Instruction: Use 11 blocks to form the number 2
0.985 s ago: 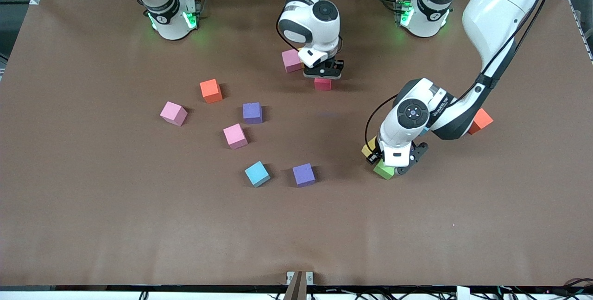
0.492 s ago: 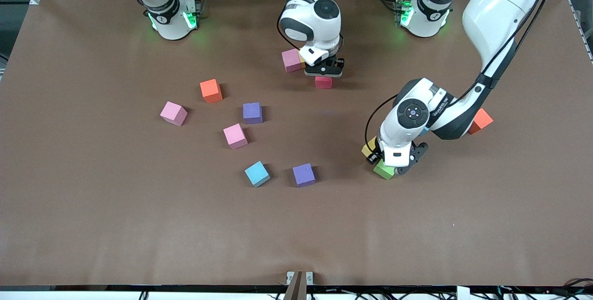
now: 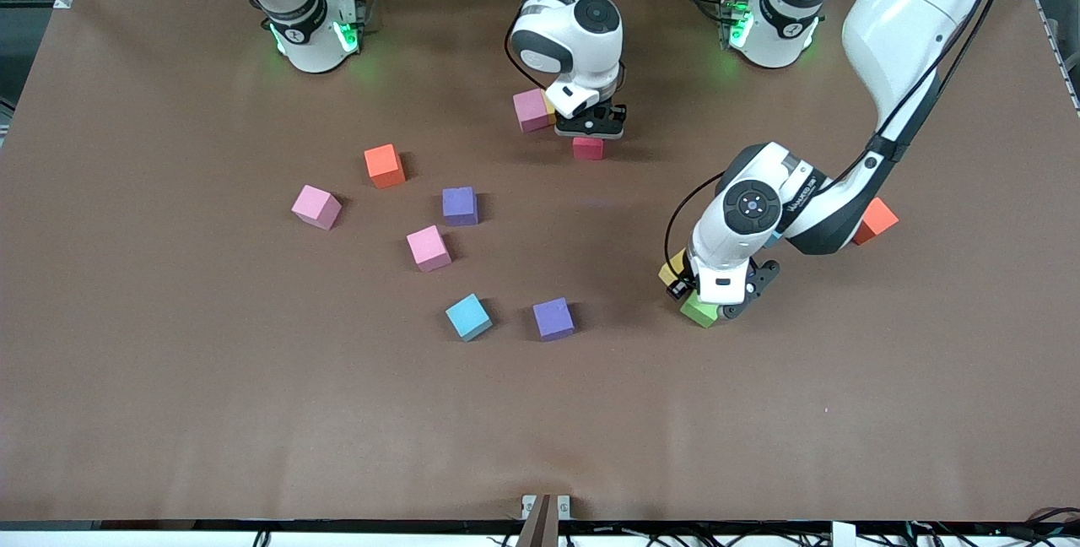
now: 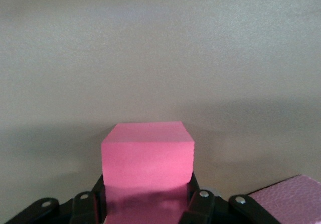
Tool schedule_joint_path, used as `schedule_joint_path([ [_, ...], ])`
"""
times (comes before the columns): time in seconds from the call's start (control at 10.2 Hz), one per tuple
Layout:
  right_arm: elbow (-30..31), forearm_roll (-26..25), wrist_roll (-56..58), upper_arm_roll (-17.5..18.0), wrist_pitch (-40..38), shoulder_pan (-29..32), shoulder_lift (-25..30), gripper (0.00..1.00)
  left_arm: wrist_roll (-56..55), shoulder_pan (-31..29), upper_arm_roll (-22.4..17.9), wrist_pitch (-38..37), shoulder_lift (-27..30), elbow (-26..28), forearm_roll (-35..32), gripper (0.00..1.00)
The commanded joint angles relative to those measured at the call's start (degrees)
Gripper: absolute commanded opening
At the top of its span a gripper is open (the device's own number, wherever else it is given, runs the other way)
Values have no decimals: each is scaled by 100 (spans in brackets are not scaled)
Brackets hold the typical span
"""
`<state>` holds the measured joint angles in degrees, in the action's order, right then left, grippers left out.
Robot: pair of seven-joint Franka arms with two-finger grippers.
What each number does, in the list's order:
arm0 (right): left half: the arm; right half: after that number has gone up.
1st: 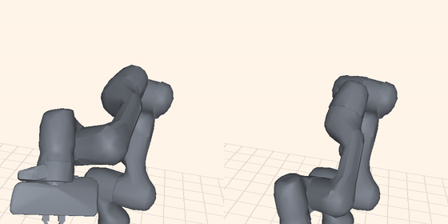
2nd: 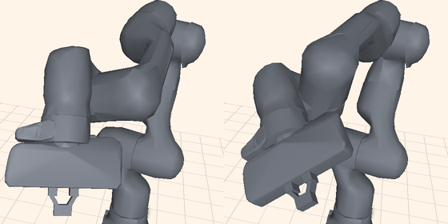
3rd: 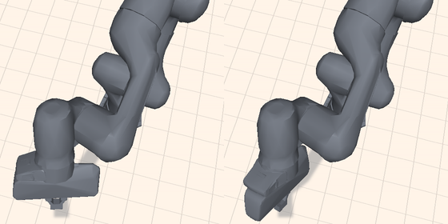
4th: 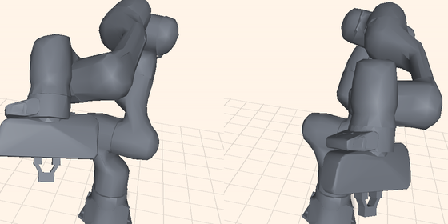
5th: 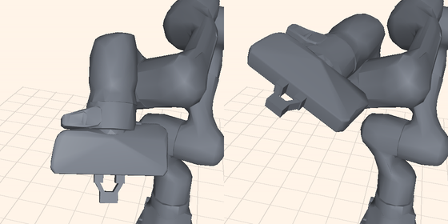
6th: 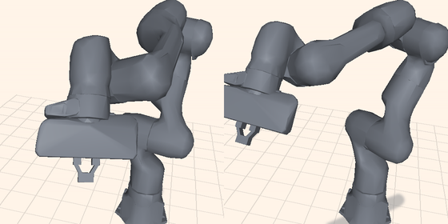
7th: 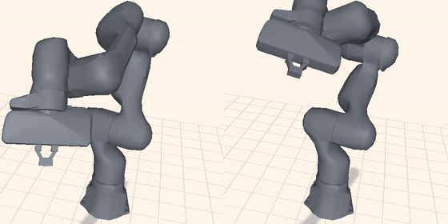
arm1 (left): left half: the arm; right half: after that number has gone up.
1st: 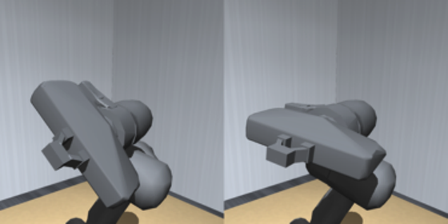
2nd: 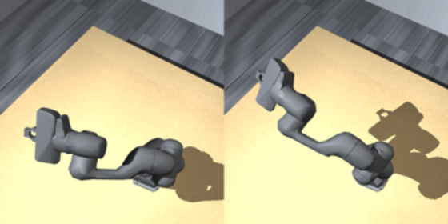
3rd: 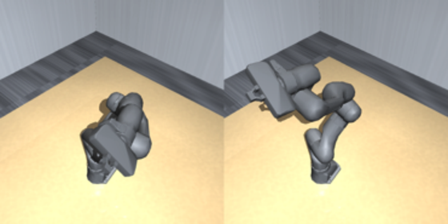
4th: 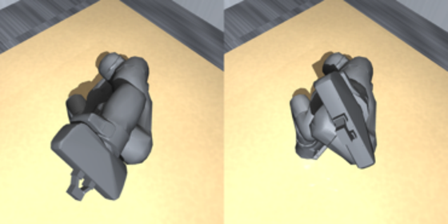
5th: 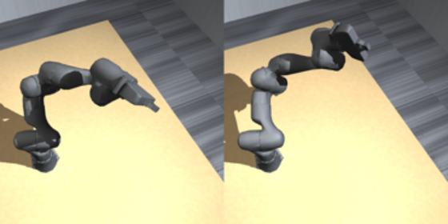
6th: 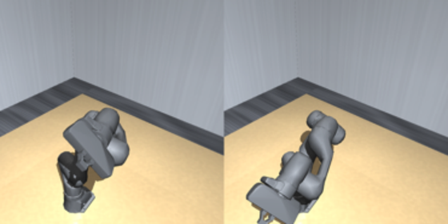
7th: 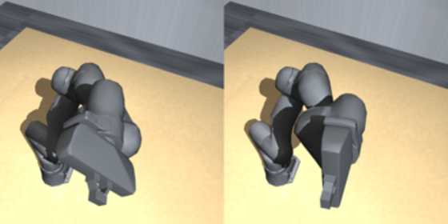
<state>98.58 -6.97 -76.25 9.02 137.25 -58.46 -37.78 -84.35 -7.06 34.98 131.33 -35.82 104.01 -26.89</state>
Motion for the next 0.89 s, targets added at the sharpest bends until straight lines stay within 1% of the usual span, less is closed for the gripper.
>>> schedule_joint_path([
  [0.0, -58, 64, -109, -50, -119, -113, -89, 37, 165, -50, 52, -81, 102, 49, 149, 0],
  [0.79, -49, 64, -100, 21, -119, -113, -89, 37, 165, -50, 44, -81, 93, 49, 149, 0],
])
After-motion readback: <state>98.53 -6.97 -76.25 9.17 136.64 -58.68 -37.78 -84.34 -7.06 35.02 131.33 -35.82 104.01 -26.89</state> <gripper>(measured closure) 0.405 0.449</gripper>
